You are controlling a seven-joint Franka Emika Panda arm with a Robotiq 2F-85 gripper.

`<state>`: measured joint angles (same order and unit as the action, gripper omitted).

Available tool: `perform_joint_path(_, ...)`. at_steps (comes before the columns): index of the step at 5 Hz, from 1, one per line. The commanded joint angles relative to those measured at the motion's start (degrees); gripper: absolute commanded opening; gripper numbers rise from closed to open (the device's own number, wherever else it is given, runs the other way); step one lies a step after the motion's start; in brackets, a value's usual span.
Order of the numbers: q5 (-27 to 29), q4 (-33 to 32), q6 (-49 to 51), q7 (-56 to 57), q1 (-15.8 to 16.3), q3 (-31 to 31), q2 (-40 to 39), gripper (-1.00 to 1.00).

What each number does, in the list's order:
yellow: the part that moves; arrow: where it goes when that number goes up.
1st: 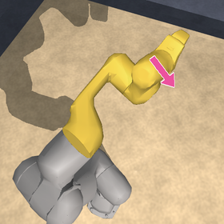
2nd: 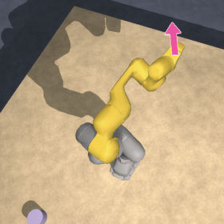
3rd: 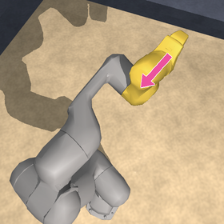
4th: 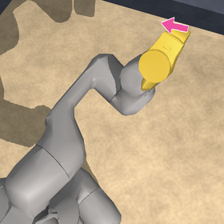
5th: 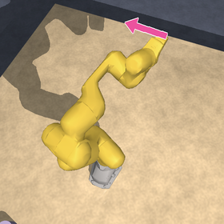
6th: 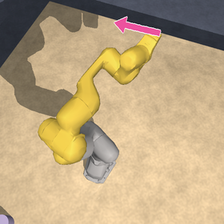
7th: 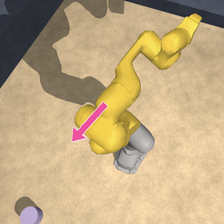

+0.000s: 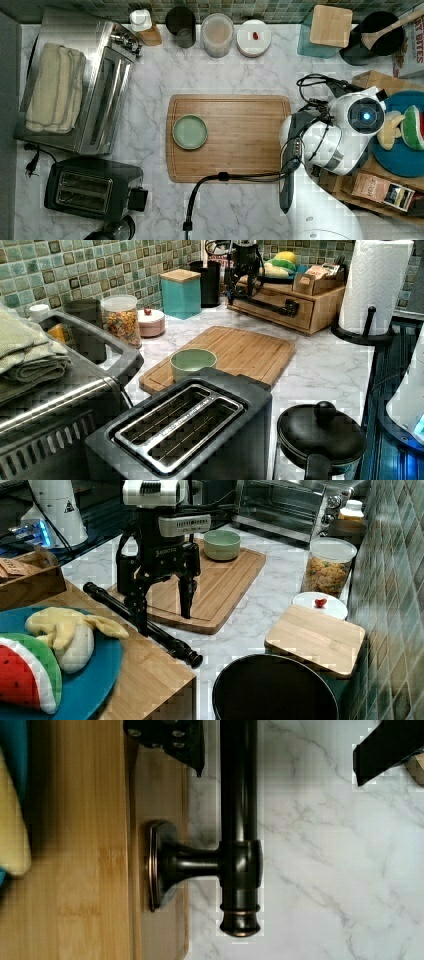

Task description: Open the drawer.

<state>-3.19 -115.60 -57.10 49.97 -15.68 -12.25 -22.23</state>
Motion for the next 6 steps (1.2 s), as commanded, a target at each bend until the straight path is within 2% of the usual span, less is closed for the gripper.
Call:
perform_joint_path(1, 2.5, -3.2, 1.2, 8.3, -4.8, 1.1, -1.7, 1.0)
perform_joint_path(2, 3.6, -5.3, -0.4, 8.2, -4.6, 1.8, -0.5, 1.0)
perform_joint_path(4, 4.8, -5.3, 0.4, 4.5, -1.4, 3.7, 0.0, 1.0)
perform_joint_path(5, 6.5, -5.7, 1.3, 0.3, 1.7, 4.7, 0.8, 1.0)
perform_joint_path(6, 4.4, -6.2, 0.9, -5.1, 5.6, 4.0, 1.5, 1.0)
